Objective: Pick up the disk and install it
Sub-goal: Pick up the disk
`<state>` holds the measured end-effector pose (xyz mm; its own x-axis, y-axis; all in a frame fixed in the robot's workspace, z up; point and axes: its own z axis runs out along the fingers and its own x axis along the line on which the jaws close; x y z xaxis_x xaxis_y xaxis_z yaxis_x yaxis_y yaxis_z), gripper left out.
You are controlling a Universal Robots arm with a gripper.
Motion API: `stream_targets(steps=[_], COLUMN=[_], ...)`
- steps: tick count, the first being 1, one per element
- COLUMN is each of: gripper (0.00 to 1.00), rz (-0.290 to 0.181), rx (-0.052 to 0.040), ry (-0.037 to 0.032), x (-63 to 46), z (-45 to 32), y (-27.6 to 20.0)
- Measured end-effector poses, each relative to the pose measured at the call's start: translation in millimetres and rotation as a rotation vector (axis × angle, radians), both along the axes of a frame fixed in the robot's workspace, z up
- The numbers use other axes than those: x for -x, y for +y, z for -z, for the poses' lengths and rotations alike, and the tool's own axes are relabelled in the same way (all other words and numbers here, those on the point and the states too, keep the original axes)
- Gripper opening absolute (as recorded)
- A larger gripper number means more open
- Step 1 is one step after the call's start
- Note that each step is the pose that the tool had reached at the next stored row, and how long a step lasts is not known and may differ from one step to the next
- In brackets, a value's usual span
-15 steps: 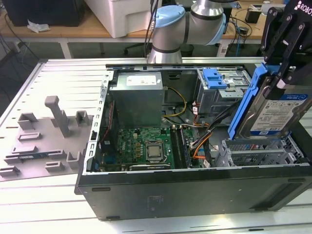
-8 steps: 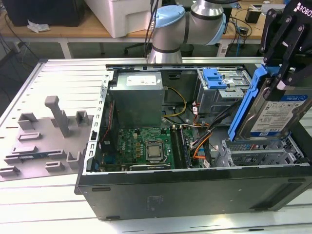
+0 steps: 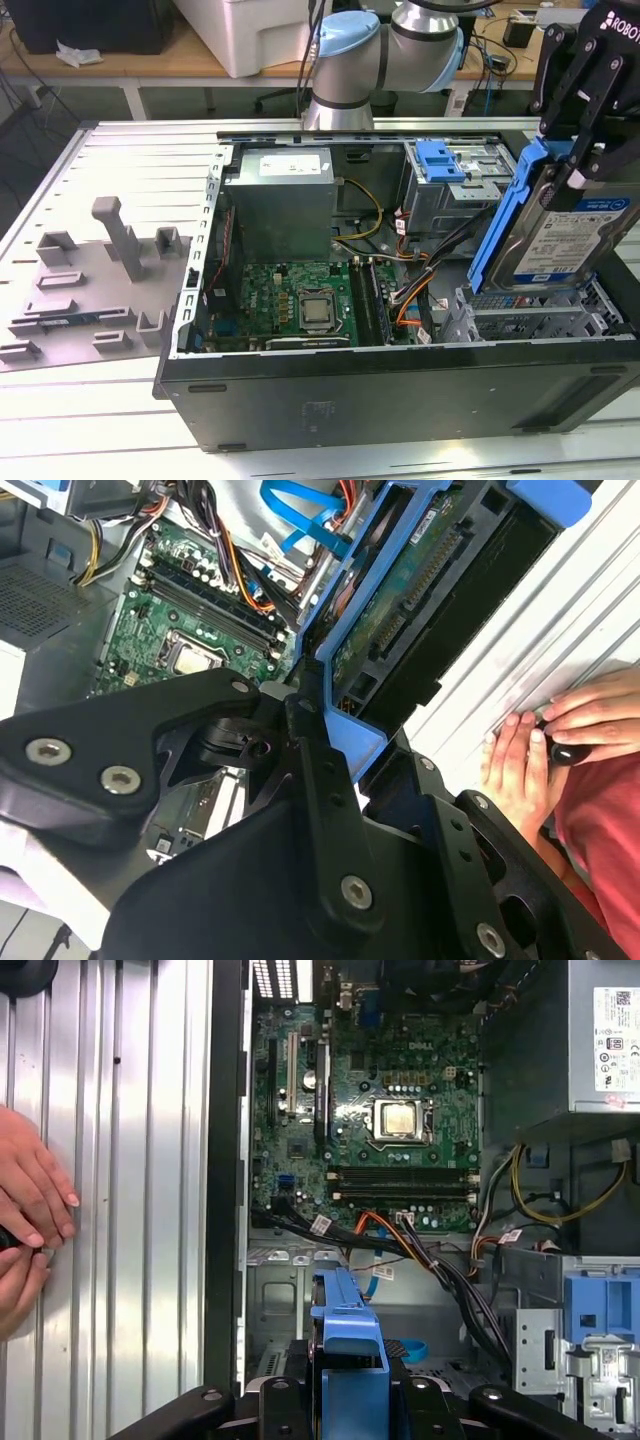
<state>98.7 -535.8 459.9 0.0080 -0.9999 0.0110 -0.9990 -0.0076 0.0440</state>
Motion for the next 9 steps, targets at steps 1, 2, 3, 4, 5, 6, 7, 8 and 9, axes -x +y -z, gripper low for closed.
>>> stream_targets(steps=[1,2,3,4,5,6,7,8,9], gripper=[0.37,0.37,0.37,0.37,0.37,0.37,0.37,0.37,0.37], rz=[0.0,0.0,0.0,0.0,0.0,0.0,0.0,0.0,0.0], rx=[0.0007,0.0027,0.0032,0.0032,0.0031,0.0032,0.0032,0.0033,0.0032], ry=[0.0,0.0,0.0,0.0,0.0,0.0,0.0,0.0,0.0], x=[0.0,0.0,0.0,0.0,0.0,0.0,0.0,0.0,0.0], z=[0.5,1.2,1.2,1.2,1.3,1.6,1.7,1.8,2.0], y=[0.0,0.0,0.0,0.0,0.0,0.0,0.0,0.0,0.0])
